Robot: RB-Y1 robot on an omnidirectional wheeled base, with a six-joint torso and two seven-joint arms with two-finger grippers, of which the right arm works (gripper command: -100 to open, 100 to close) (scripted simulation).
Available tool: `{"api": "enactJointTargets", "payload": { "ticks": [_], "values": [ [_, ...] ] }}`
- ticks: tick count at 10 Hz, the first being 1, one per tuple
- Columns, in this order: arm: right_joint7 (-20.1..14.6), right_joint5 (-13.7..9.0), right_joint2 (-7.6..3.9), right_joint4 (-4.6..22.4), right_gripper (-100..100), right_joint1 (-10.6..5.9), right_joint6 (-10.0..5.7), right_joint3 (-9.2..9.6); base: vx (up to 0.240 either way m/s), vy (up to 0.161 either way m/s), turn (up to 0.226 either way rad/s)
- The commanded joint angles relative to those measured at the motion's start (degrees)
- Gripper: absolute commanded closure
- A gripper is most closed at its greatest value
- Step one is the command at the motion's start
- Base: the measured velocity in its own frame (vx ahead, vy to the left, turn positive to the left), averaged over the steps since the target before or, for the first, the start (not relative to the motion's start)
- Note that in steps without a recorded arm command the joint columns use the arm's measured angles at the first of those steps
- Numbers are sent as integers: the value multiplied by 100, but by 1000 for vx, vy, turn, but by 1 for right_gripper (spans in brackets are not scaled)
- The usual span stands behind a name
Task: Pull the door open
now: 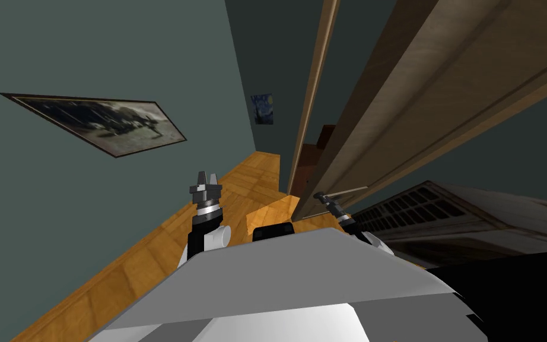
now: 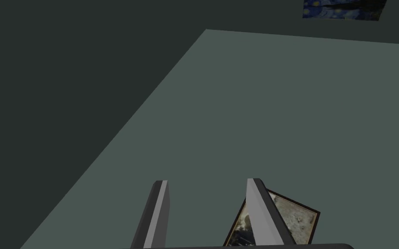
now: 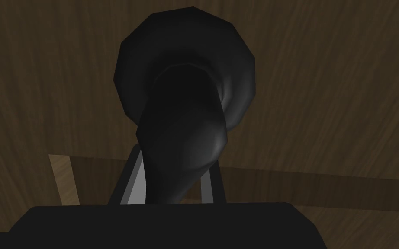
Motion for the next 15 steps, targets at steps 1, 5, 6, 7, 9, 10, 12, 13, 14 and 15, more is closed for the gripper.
{"api": "enactJointTargets", "payload": {
  "ticks": [1, 5, 6, 7, 9, 10, 12, 13, 14, 15],
  "values": [
    [-24, 10, -37, 118, 100, 13, -181, 5, -184, -73, 126],
    [-67, 37, -65, 217, 100, 82, -373, 31, -150, -58, 125],
    [-71, 40, -70, 233, 100, 84, -396, 31, -223, -92, 203],
    [-78, 44, -81, 269, 100, 88, -446, 30, -220, -87, 155],
    [-95, 55, -105, 348, 100, 97, -557, 30, -199, -90, 166],
    [-104, 61, -117, 389, 100, 102, -614, 29, -204, -67, 182],
    [-120, 71, -141, 467, 100, 111, -723, 29, -206, -80, 178],
    [-127, 76, -151, 501, 100, 115, -770, 29, -191, -68, 139],
    [-133, 80, -160, 529, 100, 118, -810, 28, -191, -72, 119],
    [-139, 84, -169, 559, 100, 122, -852, 28, -211, -62, 141]
  ]
}}
